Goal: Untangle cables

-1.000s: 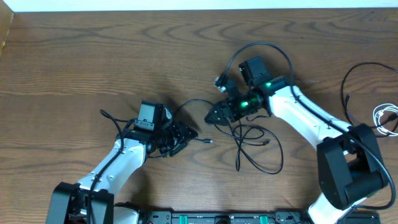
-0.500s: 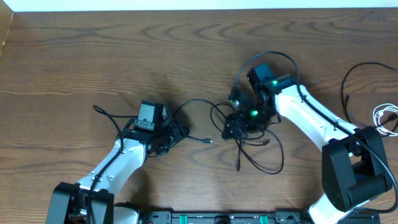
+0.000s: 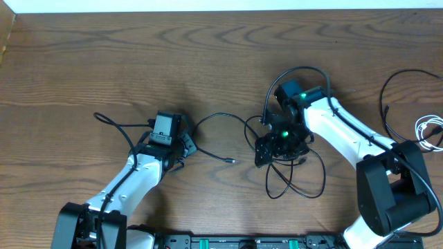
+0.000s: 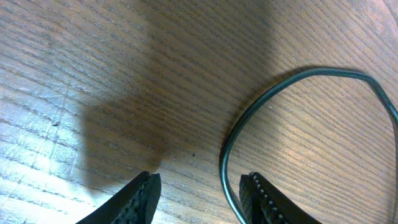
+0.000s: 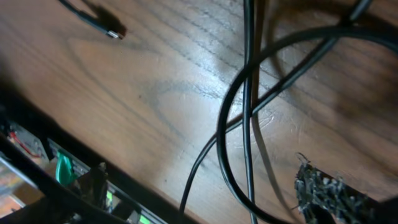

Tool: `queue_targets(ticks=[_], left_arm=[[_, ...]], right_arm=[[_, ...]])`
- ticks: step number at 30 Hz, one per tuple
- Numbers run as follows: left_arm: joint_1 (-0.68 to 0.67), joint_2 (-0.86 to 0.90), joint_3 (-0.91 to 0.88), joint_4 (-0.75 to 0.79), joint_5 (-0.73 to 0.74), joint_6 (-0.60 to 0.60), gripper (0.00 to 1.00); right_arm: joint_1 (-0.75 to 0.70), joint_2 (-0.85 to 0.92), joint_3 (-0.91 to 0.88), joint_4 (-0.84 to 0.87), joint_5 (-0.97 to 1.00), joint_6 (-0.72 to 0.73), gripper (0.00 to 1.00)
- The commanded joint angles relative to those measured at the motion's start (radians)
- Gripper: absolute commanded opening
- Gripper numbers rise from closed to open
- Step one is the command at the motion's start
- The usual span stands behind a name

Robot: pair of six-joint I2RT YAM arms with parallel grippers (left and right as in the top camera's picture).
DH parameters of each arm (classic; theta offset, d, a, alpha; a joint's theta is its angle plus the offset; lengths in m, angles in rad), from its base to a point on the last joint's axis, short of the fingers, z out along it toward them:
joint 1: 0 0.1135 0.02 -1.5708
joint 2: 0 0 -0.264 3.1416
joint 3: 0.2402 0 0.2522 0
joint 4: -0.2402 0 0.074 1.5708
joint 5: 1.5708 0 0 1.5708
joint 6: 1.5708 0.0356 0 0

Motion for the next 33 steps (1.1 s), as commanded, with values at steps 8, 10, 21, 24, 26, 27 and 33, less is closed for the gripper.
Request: queue_targets(ticks=[8,10,21,24,26,27,33], left_arm=[[-0.003,0.008,-0.004,0.000,0.005,0.006,0.47],[-0.003,0.008,-0.004,-0.001,0.006,0.006,0.47],[-0.003,0.008,-0.006,-0.027,0.006,0.006,0.45],[-0.003,0.008,-0.007,-0.029,0.006,0.005,0.45],[-0.003,0.008,-0.007,-0.029,0.006,0.005,0.42],[-0.003,0.008,-0.007,-0.030,0.006,0.005,0.41],[-0.003,0.008,-0.019,-0.039,0.026,0.005,0.41]], right_arm=[[0.066,-0.022,-0.090,0.190,0.007,0.191,0.76],[0.076,-0.022,-0.101,0.226,0.007,0.224,0.71],[0.108,-0.022,-0.114,0.395,-0.009,0.308,0.73],[0.107,-0.022,-0.114,0.428,-0.068,0.308,0.73],[0.107,-0.022,-0.114,0.444,-0.097,0.313,0.73],[0.107,-0.022,-0.114,0.453,-0.096,0.324,0.72],[0.111,-0.022,-0.114,0.546,-0.096,0.368,0.62]])
